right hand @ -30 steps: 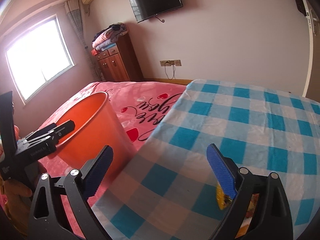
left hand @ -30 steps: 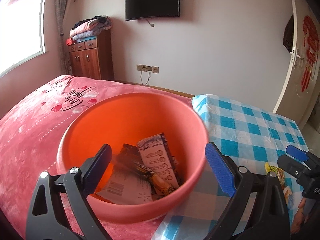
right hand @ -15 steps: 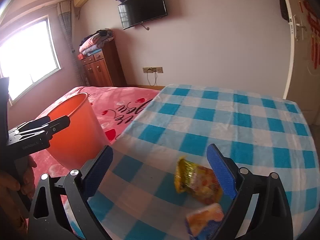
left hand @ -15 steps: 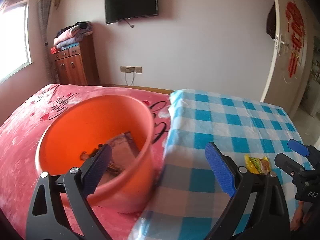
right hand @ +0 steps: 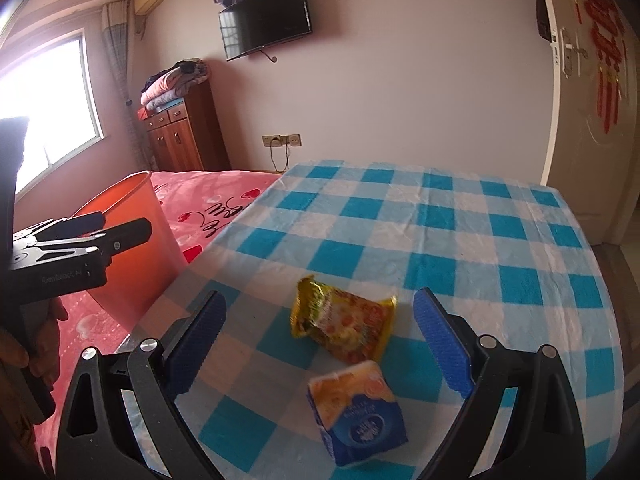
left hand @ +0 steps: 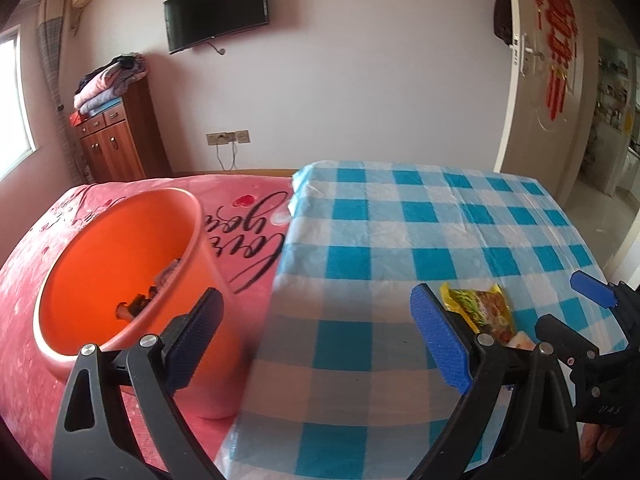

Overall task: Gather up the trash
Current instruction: 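Bring both empty tools back to the yellow snack bag and Vinda pack, then grasp the yellow-green snack bag with the left tool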

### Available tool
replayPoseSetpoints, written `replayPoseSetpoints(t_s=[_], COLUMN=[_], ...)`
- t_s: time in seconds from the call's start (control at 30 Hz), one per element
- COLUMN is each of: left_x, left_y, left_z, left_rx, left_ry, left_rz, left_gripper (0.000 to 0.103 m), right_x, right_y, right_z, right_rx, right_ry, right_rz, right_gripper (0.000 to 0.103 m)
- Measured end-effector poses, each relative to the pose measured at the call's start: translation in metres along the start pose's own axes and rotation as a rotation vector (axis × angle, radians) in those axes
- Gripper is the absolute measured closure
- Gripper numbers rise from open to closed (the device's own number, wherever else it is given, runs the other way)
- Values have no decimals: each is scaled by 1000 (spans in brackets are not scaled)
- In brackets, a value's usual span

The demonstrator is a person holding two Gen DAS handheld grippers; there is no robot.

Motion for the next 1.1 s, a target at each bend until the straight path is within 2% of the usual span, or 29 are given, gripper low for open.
replayPoseSetpoints(t_s=[0.4, 0.7, 1.1], left_x=[-14, -28, -45], left_y=[-12, -21, -42], left_z=[43, 61, 89], left_rx=[-41, -85, -259], left_ry=[-49, -46, 68], left_rz=[-50, -101, -203], left_gripper=[8, 8, 8], right_x=[-25, -55, -77], right_y=[10, 9, -10], right_z=[35, 53, 39], right_rx=[-21, -4, 88], right_ry=[-57, -88, -34], right_rz=[-20, -84, -184], right_gripper=[9, 9, 10])
Point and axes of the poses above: each gripper's, at about its wrist camera, not at the fingertips, and y roughly against the way its jaws point, z to its right, x to its top, the point moved 5 cm from there along -y, roughly the way its jaws point, and after that the axes turned 4 degrees about z, right-handed, at the moved point
